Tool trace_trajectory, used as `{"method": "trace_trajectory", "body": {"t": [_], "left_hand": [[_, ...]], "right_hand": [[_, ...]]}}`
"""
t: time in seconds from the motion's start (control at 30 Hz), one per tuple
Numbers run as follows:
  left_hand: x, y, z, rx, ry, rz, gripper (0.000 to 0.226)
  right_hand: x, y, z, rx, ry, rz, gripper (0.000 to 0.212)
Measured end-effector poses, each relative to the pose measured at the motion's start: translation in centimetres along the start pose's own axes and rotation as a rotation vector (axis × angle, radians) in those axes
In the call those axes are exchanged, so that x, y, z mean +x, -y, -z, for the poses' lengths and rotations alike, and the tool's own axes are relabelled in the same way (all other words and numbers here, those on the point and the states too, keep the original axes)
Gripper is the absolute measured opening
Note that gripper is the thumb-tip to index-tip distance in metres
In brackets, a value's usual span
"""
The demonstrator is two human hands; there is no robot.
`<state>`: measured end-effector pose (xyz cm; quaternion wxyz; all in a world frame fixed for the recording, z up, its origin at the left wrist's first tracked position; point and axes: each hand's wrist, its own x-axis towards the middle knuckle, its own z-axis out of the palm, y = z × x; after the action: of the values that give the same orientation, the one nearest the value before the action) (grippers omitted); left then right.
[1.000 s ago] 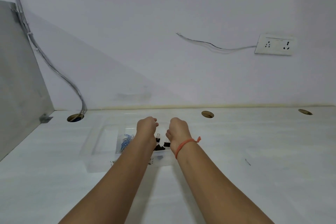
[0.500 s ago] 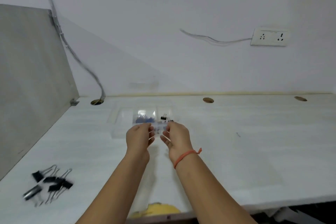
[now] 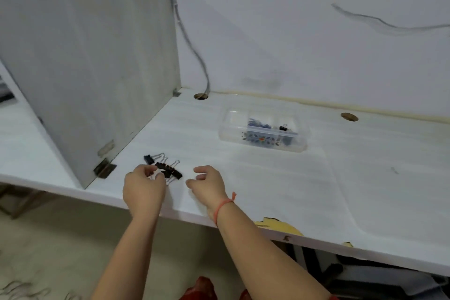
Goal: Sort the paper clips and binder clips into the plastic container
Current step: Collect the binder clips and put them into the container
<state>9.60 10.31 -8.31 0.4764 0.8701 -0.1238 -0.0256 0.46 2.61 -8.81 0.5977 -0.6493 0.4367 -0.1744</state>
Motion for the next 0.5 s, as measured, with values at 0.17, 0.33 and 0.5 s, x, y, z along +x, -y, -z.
{"method": "trace_trajectory", "body": {"t": [0.17, 0.33, 0.5], "left_hand": [[3.1, 1.6, 0.5, 0.328, 0.142, -0.001, 0.044], [5.3, 2.0, -0.2, 0.430, 0.248, -0.081, 0.053], [9.0, 0.8, -0.1, 0.625, 0.602, -0.152, 0.071]], "right_hand": [[1.9, 0.8, -3.4, -0.413, 0.117, 0.250, 0.053], [4.1, 1.8, -4.4, -0.764, 0.162, 0.332, 0.059], [5.9, 3.0, -4.4, -0.918, 0.203, 0.322, 0.046]]}}
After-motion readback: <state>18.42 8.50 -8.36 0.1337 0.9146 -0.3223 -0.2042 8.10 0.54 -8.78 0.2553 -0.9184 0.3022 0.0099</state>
